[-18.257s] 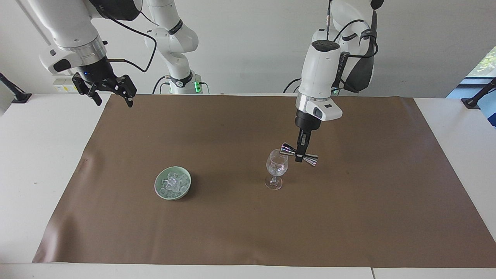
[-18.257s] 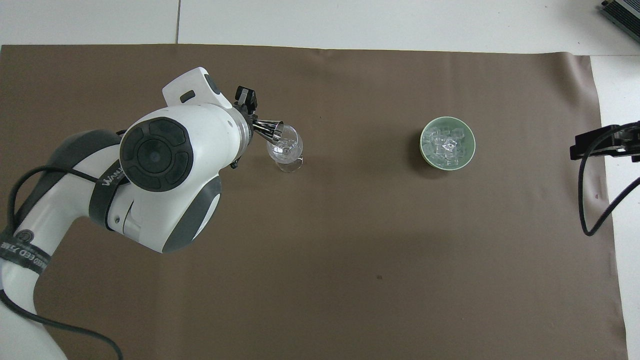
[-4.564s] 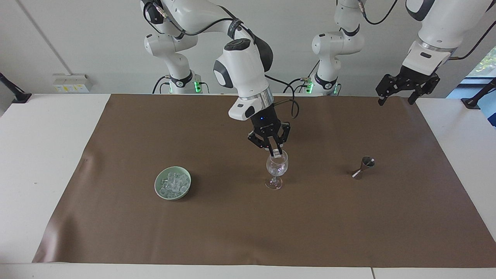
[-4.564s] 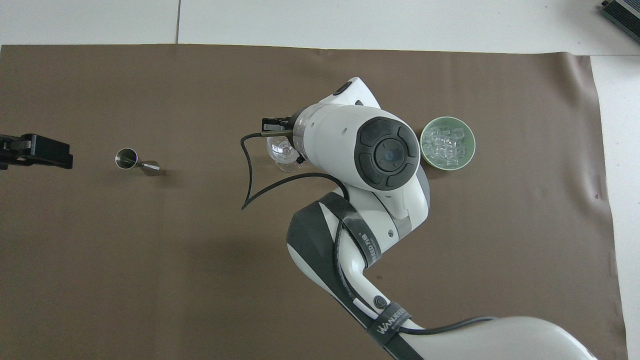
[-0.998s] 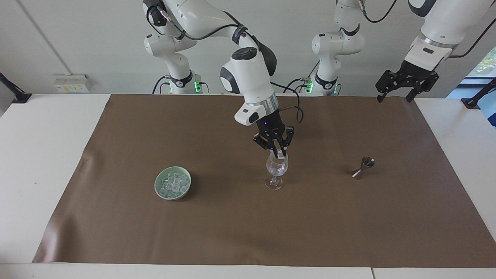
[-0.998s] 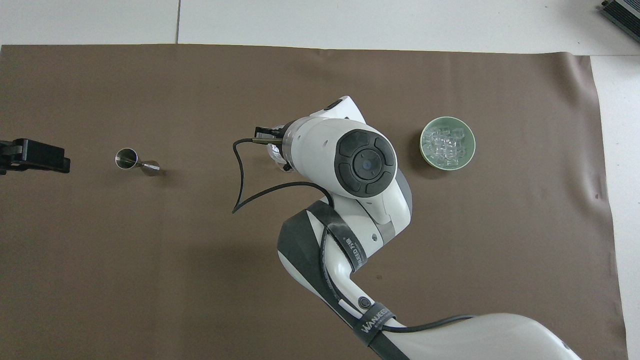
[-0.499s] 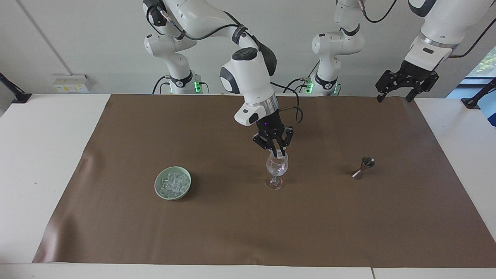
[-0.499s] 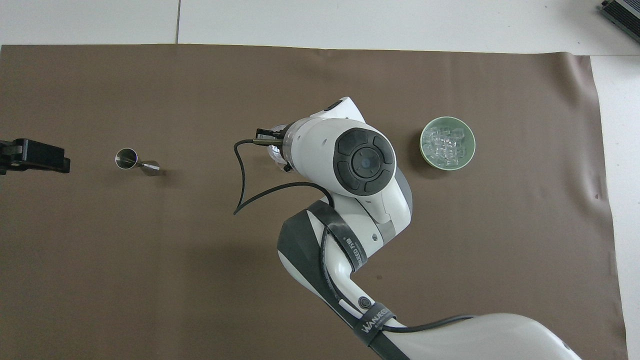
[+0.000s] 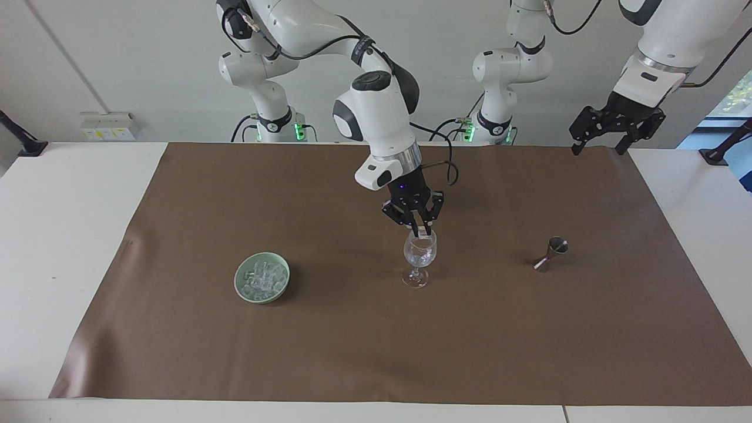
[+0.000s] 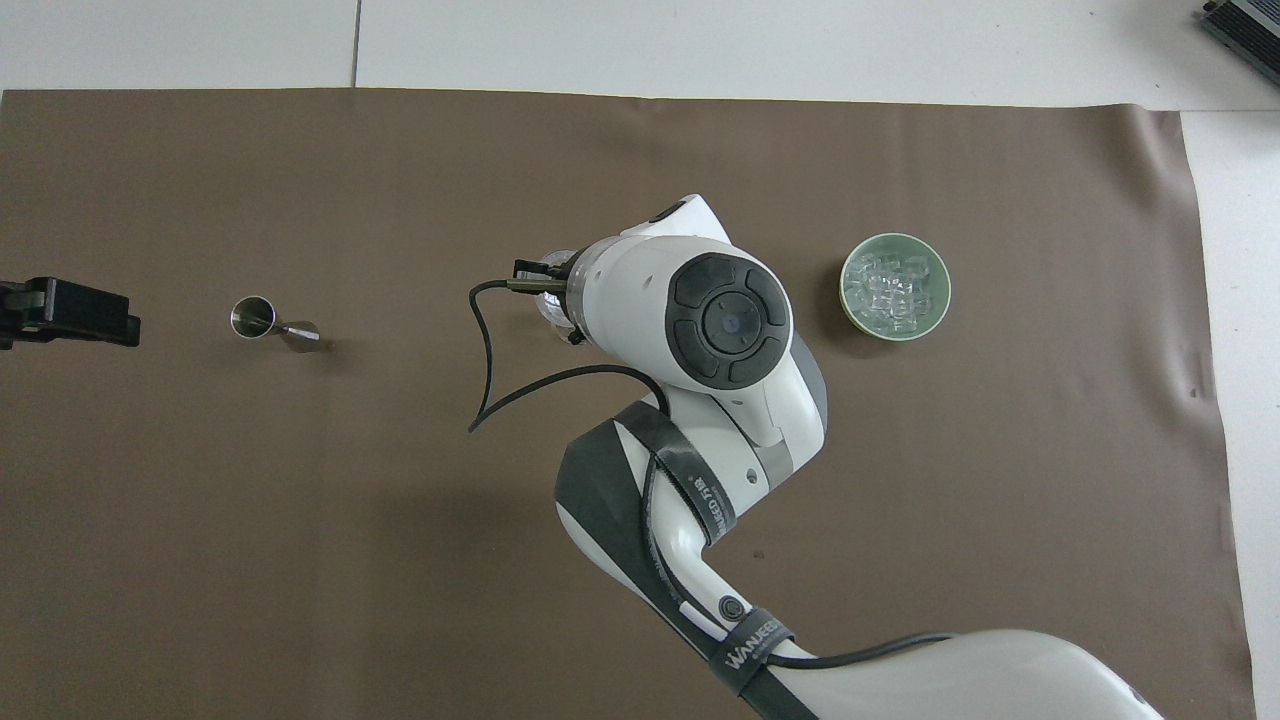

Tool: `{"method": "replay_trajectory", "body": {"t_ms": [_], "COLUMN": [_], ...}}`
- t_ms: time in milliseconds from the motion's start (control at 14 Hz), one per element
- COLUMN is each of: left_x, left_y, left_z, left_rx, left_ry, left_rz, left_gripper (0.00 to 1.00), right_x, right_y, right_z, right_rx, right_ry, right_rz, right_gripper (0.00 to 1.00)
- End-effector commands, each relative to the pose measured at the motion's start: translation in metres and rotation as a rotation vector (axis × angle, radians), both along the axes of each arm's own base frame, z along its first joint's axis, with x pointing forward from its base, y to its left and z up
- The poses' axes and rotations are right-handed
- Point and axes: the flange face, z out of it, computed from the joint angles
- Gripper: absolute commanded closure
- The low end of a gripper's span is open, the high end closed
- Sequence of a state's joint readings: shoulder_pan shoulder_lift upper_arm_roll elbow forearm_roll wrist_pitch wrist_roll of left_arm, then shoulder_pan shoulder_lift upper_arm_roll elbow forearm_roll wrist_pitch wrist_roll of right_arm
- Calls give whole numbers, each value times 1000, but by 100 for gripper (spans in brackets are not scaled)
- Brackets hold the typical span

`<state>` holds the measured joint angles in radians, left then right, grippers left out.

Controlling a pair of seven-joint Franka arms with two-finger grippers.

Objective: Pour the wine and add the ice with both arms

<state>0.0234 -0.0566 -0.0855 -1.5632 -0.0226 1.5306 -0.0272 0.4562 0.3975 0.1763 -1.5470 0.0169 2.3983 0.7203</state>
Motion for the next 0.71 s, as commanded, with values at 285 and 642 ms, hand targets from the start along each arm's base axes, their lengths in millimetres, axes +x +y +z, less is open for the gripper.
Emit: {"method": "replay_trajectory", "body": {"t_ms": [285, 642], "left_x": [-6, -6], "left_y": [2, 2], "left_z": [2, 2], "left_rx": [-7, -7], "left_ry": [8, 8], "left_rz": [3, 3], "left_gripper": [0, 0], "right_x": [-1, -1], "right_y": [-5, -4], "right_z": [4, 5], "right_rx": [-6, -9], "right_ry": [7, 1], "right_rz": [-16, -13], "right_gripper": [72, 69]}}
